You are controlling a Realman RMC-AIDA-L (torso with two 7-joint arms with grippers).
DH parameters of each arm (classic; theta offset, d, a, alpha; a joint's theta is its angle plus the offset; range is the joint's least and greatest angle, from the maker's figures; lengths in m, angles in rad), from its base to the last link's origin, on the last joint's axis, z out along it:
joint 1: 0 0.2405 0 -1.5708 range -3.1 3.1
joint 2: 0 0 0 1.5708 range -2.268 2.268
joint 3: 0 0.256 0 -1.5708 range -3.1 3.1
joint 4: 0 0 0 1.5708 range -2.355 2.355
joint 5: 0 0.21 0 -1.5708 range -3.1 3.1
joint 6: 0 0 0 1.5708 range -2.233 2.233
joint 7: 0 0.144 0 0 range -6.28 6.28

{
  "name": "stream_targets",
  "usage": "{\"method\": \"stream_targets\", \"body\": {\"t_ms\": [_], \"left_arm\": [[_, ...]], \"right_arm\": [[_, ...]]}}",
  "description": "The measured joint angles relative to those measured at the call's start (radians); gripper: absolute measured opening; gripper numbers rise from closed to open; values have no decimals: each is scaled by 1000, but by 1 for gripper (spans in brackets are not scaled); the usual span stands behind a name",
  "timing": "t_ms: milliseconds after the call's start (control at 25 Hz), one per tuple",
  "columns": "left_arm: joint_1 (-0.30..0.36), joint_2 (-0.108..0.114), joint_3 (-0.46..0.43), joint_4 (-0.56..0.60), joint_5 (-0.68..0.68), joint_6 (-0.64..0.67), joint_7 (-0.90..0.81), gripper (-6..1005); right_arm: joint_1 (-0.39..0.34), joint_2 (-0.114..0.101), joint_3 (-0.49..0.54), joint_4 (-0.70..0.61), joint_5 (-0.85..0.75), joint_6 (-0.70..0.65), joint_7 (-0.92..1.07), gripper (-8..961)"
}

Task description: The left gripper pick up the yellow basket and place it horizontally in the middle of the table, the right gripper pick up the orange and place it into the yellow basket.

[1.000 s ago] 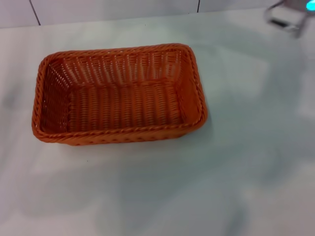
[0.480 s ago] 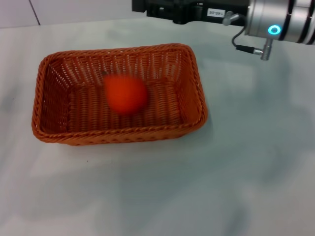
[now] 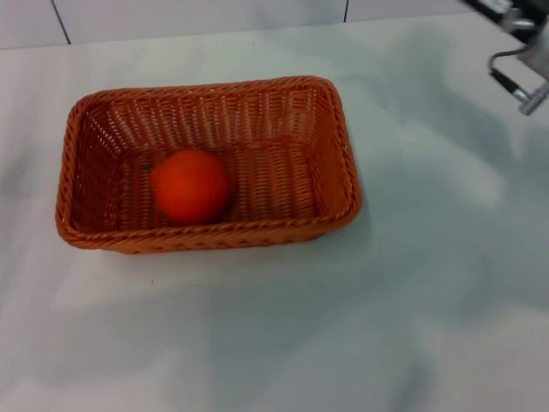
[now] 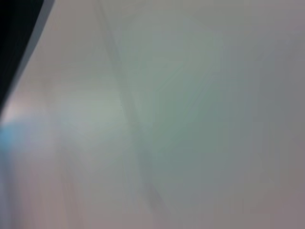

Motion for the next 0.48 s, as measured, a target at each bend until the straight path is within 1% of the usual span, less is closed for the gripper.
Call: {"method": "stream_targets", "body": {"t_ms": [80,160,200,240,280,320,400,480], "left_arm": [[1,-2,-3,0,-6,0,11,784],[2,-4,-10,-7,-24,4,40,785],[2,-4,-10,-7,-24,4,40,785],[3,-5,-15,-34,-59,21,109,785],[4,-5,-18,-52,-81,31,151,785],[5,-6,-24,-92,-119,55,238,785],[5,-6,-48,-183,-189,112,430,784],[4,-8,-68,-252,-231,155,594,784]], "right_arm": [[-20,1,1,101,139,-6,-187,886],[-28,2,2,230,290,-7,-393,927],[-28,2,3,270,343,-7,-460,947],[-28,3,3,328,414,-7,-555,947],[-26,4,3,359,460,-7,-613,947],[-26,5,3,382,490,-7,-659,946],[-28,6,3,407,538,-8,-707,946],[-36,6,7,412,563,-6,-720,946]]}}
